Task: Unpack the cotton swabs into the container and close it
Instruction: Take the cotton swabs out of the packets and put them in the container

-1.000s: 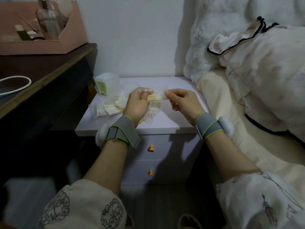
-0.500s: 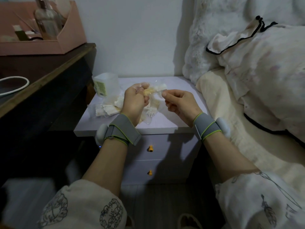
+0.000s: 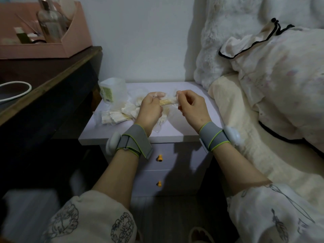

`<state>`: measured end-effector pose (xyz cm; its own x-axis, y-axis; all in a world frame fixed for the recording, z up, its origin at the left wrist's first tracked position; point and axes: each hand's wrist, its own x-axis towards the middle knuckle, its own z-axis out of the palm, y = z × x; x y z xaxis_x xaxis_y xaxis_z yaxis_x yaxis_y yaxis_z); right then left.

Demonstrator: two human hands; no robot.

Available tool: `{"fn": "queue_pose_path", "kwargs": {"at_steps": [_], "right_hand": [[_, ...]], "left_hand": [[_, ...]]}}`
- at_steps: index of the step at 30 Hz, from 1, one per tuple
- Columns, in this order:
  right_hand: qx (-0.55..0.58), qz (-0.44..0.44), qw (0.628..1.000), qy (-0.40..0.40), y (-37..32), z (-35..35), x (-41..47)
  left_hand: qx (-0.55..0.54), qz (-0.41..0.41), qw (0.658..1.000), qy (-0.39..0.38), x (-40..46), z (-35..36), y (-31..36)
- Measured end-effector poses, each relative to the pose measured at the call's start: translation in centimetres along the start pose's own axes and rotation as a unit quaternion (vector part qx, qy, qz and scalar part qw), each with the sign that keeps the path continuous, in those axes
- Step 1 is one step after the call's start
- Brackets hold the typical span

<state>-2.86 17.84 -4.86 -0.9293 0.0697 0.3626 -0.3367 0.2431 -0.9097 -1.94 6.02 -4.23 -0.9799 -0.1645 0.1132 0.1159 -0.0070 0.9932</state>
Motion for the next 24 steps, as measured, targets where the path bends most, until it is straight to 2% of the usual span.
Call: {"fn": "queue_pose_path", "kwargs": {"at_steps": [3,9,14,19,24], "right_hand": [[-0.031,-0.006,0.999,0.010,-0.1,0.2,-0.3],[-0.082,0.018,0.996,0.044,-0.2,0.0,-0.2],[-0.021,0.057,0.998,0.034,0.8,-0.2,0.7],[-0.012,0.061,0.997,0.041,1.4,-0.6,1.1],[-0.027,0.054,0.997,0.050,1.6,-1.3,1.5]], "left_hand": [[-0.050,-0.016,0.998,-0.020,-0.3,0.3,0.3],[0.025,0.034,0.997,-0.065,-0.4,0.9,-0.4],[0.025,0.020,0.996,-0.084,-0.5,1.7,-0.5],[0.040,-0.014,0.995,-0.091,-0.6,1.9,-0.3],[0.051,0.024,0.998,-0.017,-0.3,1.3,-0.1]]}}
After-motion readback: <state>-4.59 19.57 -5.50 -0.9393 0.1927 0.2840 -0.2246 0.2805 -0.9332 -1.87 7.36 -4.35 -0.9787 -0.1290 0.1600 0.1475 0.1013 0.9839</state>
